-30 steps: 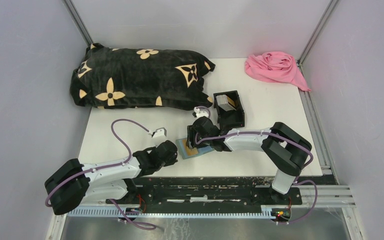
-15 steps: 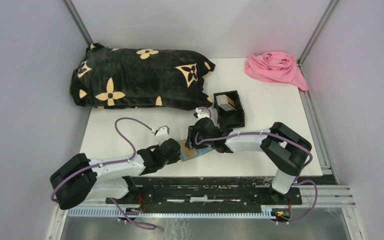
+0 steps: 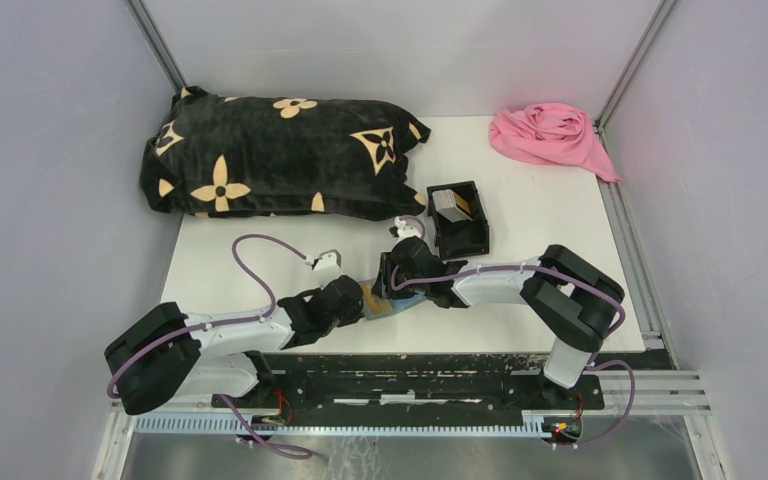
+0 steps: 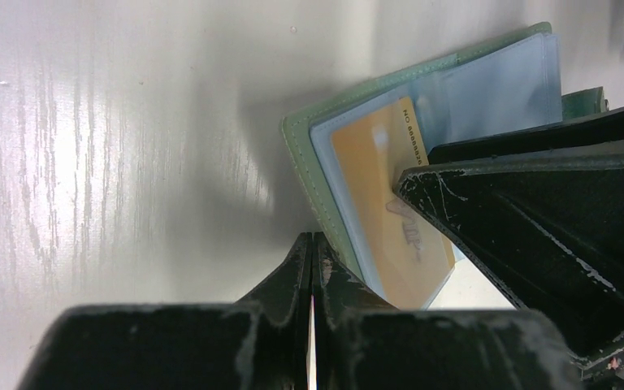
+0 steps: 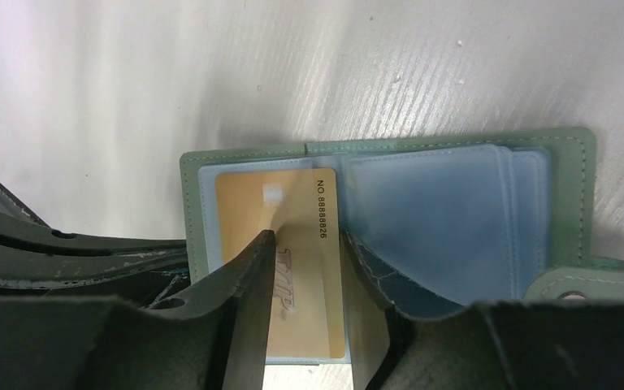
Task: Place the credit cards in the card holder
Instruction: Insert the credit card into the card holder.
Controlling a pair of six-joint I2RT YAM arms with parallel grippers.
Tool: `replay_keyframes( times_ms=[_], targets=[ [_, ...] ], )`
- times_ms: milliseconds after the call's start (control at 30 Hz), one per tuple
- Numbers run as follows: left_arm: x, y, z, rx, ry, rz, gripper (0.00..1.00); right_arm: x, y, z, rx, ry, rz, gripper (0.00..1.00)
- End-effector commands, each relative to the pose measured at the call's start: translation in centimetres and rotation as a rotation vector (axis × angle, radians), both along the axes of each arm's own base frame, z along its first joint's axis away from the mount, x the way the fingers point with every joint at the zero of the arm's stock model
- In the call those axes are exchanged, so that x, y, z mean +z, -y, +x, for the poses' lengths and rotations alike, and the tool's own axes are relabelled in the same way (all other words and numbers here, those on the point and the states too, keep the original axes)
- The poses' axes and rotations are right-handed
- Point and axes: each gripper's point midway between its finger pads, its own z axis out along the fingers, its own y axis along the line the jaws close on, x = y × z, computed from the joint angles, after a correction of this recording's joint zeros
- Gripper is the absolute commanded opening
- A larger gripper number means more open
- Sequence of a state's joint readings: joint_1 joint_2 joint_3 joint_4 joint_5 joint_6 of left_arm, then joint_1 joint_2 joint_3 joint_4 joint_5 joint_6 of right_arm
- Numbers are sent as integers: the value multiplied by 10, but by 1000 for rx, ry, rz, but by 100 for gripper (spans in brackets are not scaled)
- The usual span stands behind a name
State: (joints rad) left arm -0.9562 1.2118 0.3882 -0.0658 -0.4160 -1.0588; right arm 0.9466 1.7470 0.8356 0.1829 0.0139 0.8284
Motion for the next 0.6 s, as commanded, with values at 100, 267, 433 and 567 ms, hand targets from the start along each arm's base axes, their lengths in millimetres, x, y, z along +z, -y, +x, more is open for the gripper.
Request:
replay_keyframes(
  times_ms=[100, 267, 433, 567],
  targets=[
    [-16, -8, -11, -6, -46, 40, 3, 26, -10, -4, 12, 8, 91, 37],
    [-18, -10, -12, -5, -50, 41, 3, 29, -11, -3, 13, 7, 97, 31],
    [-17, -13, -13, -1, -47, 45, 3, 26, -9, -2, 14, 13, 69, 40],
    [-15, -17, -13, 8, -39, 50, 3, 29, -3, 2, 15, 42, 26, 52]
  ],
)
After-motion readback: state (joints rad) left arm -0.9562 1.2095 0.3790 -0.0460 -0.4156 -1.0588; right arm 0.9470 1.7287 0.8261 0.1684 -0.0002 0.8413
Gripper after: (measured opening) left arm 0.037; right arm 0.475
